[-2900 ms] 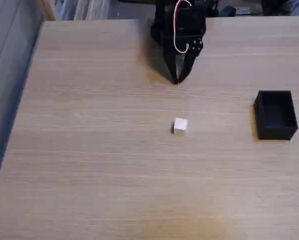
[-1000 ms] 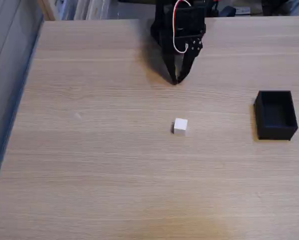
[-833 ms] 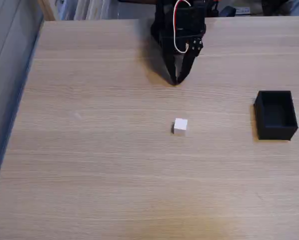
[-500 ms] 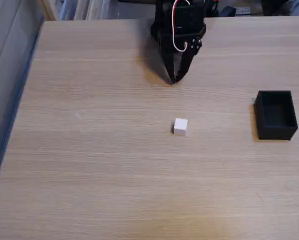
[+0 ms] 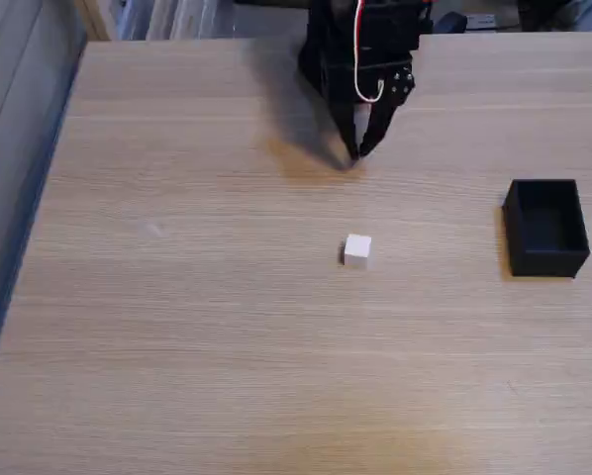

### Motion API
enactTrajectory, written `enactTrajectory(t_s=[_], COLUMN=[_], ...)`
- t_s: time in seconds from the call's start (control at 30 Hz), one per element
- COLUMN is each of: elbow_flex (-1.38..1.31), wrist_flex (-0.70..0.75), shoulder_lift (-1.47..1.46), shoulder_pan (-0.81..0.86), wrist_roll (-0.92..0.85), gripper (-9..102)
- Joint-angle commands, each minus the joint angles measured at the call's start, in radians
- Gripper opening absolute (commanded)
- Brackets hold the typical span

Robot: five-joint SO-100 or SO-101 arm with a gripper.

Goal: Pick a white block and place it in the black box.

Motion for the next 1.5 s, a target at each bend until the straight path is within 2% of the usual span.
enactTrajectory(t_s=[0.0, 0.2, 0.37, 0.73, 1.03, 1.47], elbow_flex=[-0.100, -0.198, -0.244, -0.242, -0.295, -0.420], wrist_flex=[-0.044, -0.094, -0.135, -0.298, -0.347, -0.394], shoulder_lift=[-0.103, -0.249, -0.322, -0.479, -0.609, -0.772], shoulder_pan=[-0.017, -0.011, 0.005, 0.077, 0.129, 0.153], wrist_roll=[0.043, 0.101, 0.120, 0.063, 0.009, 0.002], gripper=[3, 6, 17, 28, 33, 32])
